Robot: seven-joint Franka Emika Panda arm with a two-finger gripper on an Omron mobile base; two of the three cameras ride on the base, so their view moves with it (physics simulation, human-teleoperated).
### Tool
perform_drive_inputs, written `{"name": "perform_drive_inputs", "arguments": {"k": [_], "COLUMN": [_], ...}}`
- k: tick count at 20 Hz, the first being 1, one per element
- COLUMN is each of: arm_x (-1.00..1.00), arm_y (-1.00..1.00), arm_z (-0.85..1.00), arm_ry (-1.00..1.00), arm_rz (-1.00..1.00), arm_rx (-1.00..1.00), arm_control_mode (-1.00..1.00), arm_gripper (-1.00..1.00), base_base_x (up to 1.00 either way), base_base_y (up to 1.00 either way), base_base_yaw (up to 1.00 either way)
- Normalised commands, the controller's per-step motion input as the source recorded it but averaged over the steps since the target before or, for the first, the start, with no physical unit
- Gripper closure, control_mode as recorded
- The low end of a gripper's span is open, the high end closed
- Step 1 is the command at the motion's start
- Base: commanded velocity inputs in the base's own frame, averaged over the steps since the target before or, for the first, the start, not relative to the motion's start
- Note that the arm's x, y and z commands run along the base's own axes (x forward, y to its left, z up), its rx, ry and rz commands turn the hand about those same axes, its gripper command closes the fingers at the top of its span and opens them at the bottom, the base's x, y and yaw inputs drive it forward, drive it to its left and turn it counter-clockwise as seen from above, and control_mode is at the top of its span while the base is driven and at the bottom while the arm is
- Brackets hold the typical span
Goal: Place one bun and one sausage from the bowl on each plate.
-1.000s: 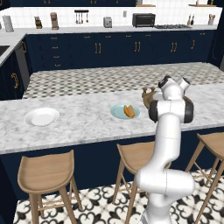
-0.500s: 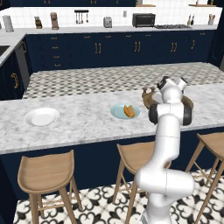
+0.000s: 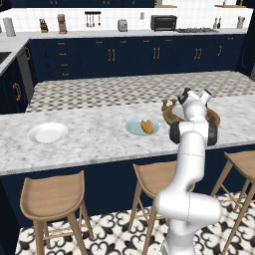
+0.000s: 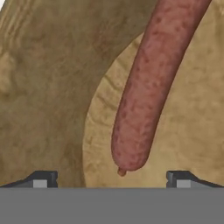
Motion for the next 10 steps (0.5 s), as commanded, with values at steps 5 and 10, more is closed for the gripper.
{"name": "perform_drive_inputs", "arguments": {"k": [5, 10], "arm_x": [0.14, 0.02], "arm_y": [-0.03, -0.02], "arm_z": [0.0, -0.11], "arm_ry": [0.0, -0.05], "arm_rz": [-0.03, -0.03], "arm_rx": [0.0, -0.04], "arm_control_mode": [-1.0, -1.0], "arm_gripper": [-1.0, -1.0], "base_base_x": [0.0, 0.0], "base_base_y": [0.0, 0.0], "base_base_yaw": [0.0, 0.0]}}
